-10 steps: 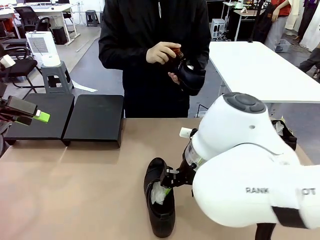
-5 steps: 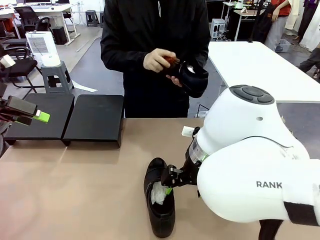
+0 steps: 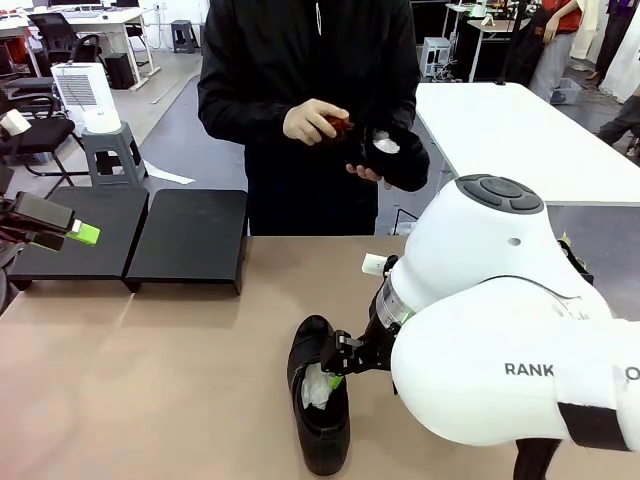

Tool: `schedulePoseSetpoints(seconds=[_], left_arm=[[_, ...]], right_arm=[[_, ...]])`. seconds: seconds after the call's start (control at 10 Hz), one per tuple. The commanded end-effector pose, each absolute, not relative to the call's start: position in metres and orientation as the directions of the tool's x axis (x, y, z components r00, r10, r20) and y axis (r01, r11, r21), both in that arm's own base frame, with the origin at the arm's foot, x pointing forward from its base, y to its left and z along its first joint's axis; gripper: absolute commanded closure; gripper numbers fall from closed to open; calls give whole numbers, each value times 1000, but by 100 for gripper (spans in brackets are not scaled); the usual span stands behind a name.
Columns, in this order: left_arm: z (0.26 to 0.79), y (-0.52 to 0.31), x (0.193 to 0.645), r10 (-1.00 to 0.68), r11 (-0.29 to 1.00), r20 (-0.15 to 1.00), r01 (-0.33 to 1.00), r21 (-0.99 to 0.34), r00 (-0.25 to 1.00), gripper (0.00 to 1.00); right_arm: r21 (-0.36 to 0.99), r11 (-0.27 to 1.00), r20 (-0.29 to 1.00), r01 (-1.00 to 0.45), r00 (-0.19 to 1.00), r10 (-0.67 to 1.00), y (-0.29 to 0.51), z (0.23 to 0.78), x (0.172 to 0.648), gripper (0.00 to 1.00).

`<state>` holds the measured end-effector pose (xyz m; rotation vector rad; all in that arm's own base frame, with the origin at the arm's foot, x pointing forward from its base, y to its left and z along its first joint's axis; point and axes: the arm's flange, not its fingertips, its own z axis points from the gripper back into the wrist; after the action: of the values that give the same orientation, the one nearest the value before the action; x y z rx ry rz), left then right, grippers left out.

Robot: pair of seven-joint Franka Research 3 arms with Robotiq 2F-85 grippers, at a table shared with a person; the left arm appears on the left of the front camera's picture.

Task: Organize the shoes by placing them on the stand.
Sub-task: Place the Shoe from the middle of the table onto the Shoes Stand.

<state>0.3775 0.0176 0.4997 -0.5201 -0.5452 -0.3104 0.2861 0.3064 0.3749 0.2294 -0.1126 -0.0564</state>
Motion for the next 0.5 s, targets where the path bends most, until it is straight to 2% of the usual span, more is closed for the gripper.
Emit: schedulePoseSetpoints(seconds=[0.0, 0.2, 0.4], left_arm=[[499, 18, 377, -144, 811, 575, 429, -397, 805, 0], [499, 18, 377, -144, 811, 575, 429, -397, 805, 0], [500, 18, 378, -143, 827, 563, 411, -384, 814, 0]], right_arm=[[230, 972, 105, 43, 992, -69, 306, 375, 286, 0], [205, 979, 269, 9, 961, -65, 251, 422, 275, 0], [185, 982, 299, 39, 950, -94, 198, 444, 271, 0]])
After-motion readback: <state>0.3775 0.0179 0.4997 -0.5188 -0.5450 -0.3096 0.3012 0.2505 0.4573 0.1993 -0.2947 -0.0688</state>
